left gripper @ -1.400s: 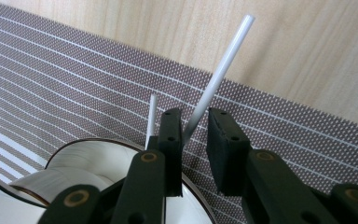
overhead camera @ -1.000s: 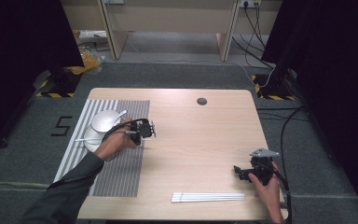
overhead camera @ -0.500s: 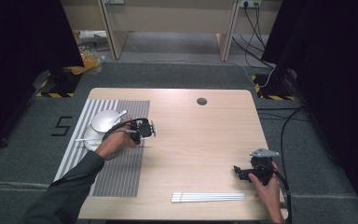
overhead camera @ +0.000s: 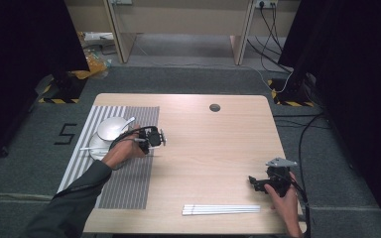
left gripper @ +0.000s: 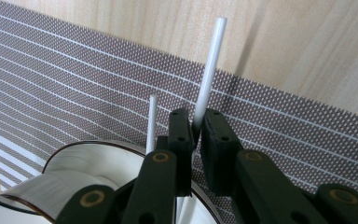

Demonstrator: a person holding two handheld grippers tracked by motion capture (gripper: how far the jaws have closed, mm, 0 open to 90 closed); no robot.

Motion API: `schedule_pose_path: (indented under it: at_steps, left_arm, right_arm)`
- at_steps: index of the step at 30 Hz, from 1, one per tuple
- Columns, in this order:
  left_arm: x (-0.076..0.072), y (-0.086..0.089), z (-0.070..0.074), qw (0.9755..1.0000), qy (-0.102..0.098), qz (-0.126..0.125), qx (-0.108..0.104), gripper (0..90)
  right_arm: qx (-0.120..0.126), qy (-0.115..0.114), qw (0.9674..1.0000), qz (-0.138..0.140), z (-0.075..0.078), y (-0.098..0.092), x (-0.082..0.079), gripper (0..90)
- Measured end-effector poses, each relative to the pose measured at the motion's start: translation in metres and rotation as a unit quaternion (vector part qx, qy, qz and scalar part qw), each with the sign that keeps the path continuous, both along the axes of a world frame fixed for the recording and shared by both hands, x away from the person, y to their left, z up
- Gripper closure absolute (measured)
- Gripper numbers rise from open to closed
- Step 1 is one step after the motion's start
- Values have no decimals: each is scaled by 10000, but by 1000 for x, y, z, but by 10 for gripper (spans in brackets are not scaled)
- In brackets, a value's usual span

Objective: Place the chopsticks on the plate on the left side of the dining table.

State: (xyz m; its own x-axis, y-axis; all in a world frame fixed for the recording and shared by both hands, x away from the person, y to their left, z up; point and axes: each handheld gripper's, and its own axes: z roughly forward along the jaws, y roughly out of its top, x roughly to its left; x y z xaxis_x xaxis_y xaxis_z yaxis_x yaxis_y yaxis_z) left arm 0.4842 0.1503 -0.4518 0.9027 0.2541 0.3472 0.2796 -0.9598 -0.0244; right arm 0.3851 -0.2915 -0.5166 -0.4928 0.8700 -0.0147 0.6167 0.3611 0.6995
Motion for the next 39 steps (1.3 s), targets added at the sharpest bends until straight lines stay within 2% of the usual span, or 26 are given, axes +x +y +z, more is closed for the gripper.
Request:
schedule_pose_path:
  at_steps: [5,8,11,18,25,31,32,36,39]
  left_arm:
    - [1,0,-1,10000,15,4,67,817]
    - [4,2,-3,10000,44,76,4,819]
    - [6,5,-5,9999,70,104,42,822]
    - [5,10,-6,9998,153,133,6,824]
    - [3,11,-7,9999,100,93,-3,805]
    - [0,13,-1,9999,29,94,-26,772]
    - [-1,14,0,9999,27,124,-78,755]
    - [-6,21,6,9999,-78,139,-61,724]
    - [-12,32,13,9997,-155,174,-90,720]
  right_arm:
    - [0,-1,10000,-1,0,0,0,3]
    - [0,-1,10000,0,0,0,0,3]
    - [0,-1,10000,-1,0,0,0,3]
    - [0,-1,10000,-1,0,0,0,3]
    - [1,0,10000,0,0,0,0,3]
    - [-1,-1,10000,1,0,0,0,3]
    - [0,0,10000,0,0,0,0,3]
    - [0,0,10000,-1,0,0,0,3]
    - [0,0,10000,-1,0,0,0,3]
